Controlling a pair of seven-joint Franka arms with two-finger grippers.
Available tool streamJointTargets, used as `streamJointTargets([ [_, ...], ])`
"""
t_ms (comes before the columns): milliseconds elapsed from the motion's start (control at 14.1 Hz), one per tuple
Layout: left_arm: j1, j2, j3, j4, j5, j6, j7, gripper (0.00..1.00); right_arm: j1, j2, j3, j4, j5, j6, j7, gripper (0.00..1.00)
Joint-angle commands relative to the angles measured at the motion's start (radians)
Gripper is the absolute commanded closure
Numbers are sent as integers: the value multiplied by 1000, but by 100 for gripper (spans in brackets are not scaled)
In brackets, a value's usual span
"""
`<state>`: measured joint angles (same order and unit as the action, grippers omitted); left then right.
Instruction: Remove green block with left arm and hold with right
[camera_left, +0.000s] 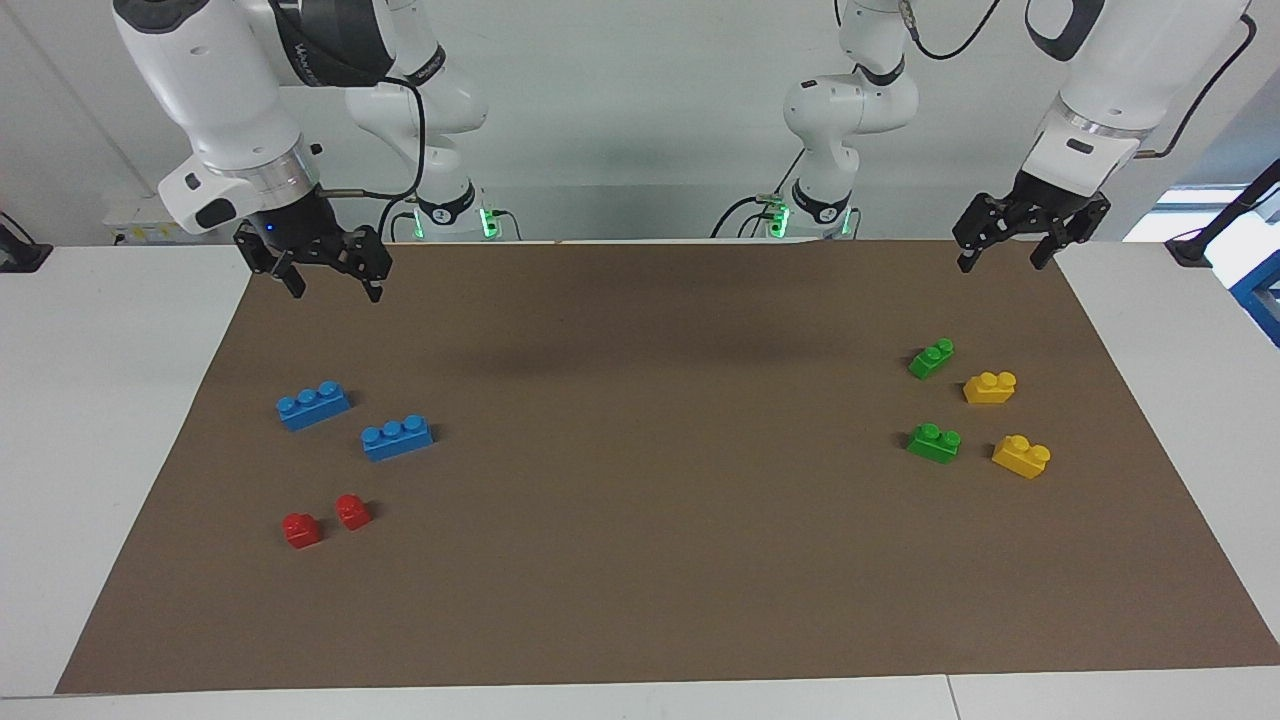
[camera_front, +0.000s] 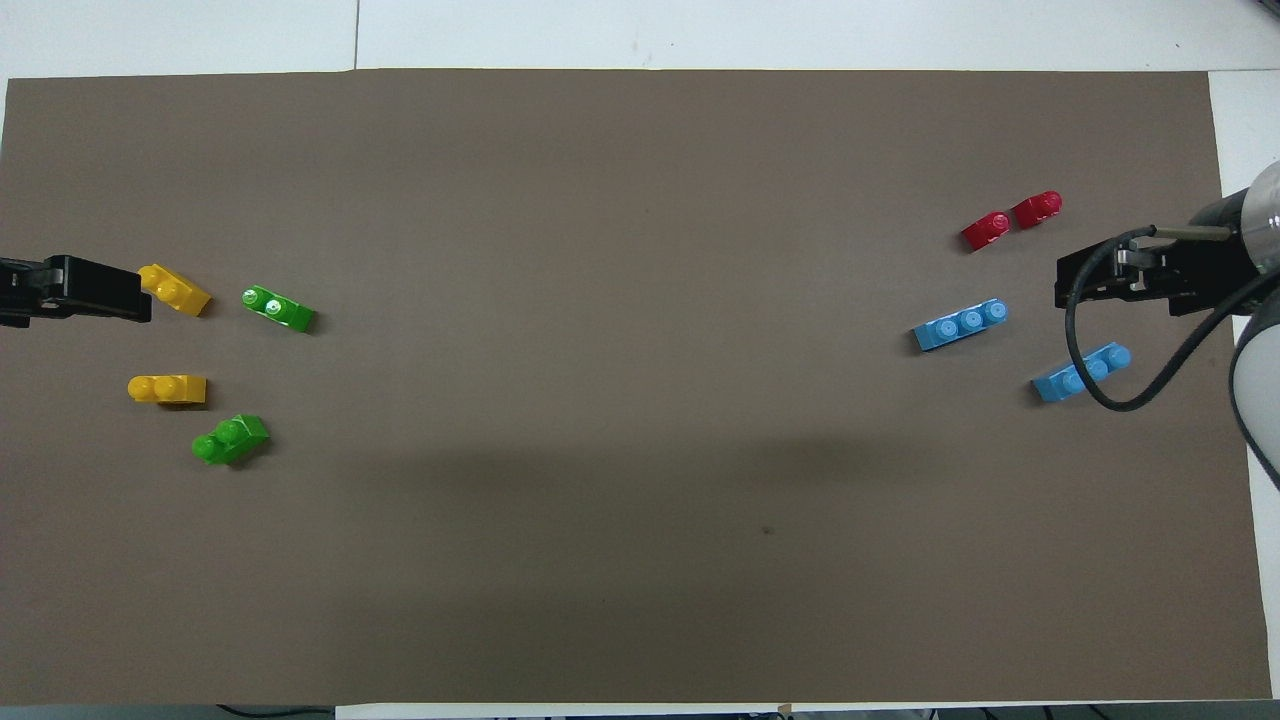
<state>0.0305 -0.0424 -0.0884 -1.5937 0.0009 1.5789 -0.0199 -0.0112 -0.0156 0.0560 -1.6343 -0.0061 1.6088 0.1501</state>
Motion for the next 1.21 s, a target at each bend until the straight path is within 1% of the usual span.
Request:
streamJointTargets([
  [0, -3, -5, 9, 3, -15, 1, 14, 0, -12, -44, 7, -39, -14, 3, 6, 2],
  [71, -3, -5, 9, 3, -15, 1, 14, 0, -13, -37, 5, -30, -12, 3, 3, 2],
  [284, -3, -5, 9, 1, -15, 1, 14, 0, -15, -31, 1, 2, -15, -75, -44, 2],
  [426, -3, -7, 9, 1, -15, 1, 14, 0, -13, -32, -1, 1, -17, -101, -70, 2],
  [780, -3, -7, 9, 3, -16, 3, 14, 0, -32, -34, -2, -4, -17, -89, -147, 2],
  [1135, -3, -5, 9, 3, -16, 1, 14, 0, -30, -30, -1, -1, -6, -61, -138, 2],
])
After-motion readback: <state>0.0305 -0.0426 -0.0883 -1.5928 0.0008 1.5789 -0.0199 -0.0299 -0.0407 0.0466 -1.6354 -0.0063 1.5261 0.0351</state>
